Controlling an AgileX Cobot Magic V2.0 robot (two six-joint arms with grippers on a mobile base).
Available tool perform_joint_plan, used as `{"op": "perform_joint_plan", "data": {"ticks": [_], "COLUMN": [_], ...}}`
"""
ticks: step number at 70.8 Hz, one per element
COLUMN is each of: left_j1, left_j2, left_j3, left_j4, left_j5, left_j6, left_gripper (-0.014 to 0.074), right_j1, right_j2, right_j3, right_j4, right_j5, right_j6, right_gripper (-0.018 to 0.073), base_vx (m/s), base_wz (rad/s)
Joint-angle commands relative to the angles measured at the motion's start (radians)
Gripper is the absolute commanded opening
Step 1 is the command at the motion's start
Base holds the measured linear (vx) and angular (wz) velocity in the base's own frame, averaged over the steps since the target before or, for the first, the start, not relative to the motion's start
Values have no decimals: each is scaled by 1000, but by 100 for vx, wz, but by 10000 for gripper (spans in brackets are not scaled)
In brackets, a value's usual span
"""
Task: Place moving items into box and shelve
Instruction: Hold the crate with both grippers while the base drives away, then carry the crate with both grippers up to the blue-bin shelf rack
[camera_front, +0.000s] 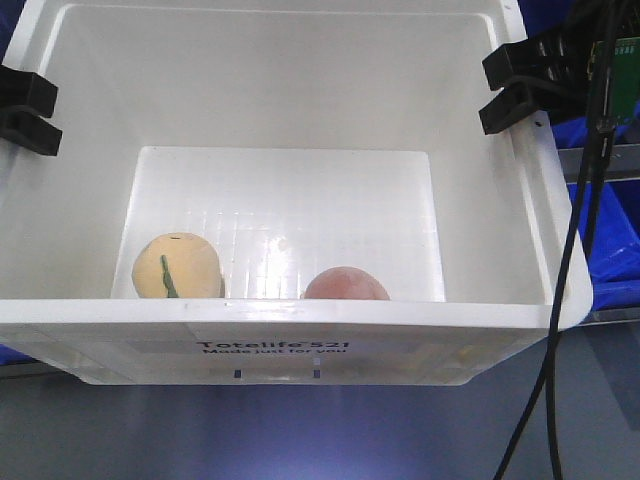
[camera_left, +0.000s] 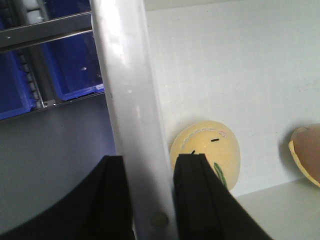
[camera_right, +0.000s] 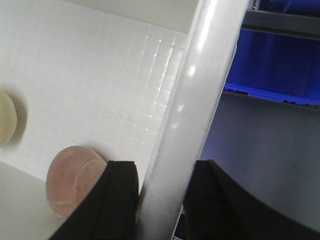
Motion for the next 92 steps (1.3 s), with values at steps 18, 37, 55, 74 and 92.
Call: {"op": "perform_joint_plan", "data": {"ticks": [18, 37, 55, 74, 92], "left_j1": [-3, -3, -3, -3, -3], "left_j2": [-39, -39, -39, -39, -39], "left_j3": [-44, -44, -44, -44, -44], "left_j4": [-56, -56, -56, -56, -56], "left_j5": [-97, -97, -97, -97, -97], "left_j6": [8, 8, 8, 8, 8], "left_gripper": [-17, -17, -17, -17, -17], "right_j1": [-1, -1, -1, -1, -1], "right_j2": [-45, -45, -45, -45, -45], "right_j3": [-38, -38, -38, -38, -38], "right_j4": [67, 67, 65, 65, 66], "right_j5": [-75, -75, -76, -76, -77], "right_j6": [-27, -27, -27, -27, -27], "right_gripper": [-11, -11, -11, -11, -11], "base_vx": [13, 14, 14, 12, 13], "base_wz": [39, 40, 32, 14, 0]}}
